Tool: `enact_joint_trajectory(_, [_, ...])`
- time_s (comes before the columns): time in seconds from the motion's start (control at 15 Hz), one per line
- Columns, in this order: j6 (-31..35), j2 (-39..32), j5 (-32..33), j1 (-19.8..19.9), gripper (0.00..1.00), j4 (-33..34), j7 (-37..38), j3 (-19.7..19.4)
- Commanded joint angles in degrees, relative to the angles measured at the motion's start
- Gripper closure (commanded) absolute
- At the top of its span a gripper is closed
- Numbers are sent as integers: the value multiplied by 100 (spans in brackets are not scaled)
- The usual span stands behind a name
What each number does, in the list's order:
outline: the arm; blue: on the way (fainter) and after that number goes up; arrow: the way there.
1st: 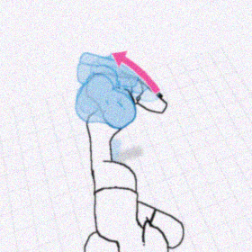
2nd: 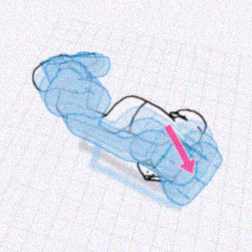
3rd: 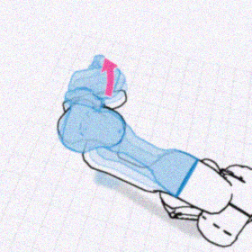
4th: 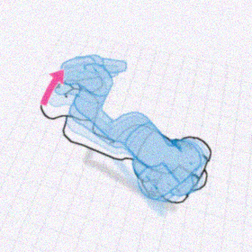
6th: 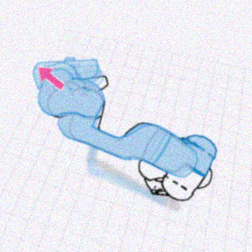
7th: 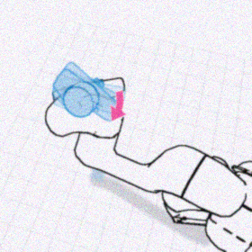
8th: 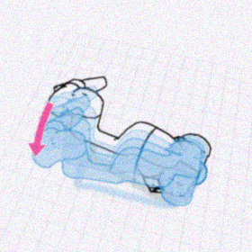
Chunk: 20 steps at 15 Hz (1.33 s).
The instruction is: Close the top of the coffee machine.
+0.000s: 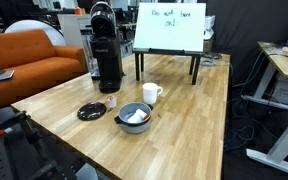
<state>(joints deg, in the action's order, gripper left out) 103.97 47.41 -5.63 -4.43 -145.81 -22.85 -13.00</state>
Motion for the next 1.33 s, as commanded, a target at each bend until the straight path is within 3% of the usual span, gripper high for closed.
enact_joint_trajectory(0.0, [-19, -15, -46, 71, 0, 21, -40, 52])
enact_joint_trajectory(0.53, [283, -235, -348, -59, 0, 96, -52, -12])
enact_joint_trajectory(1.07, [2271, -1451, -1910, -365, 0, 274, 401, 208])
enact_joint_trajectory(1.27, [2355, -1473, -1928, -364, 0, 240, 314, 300])
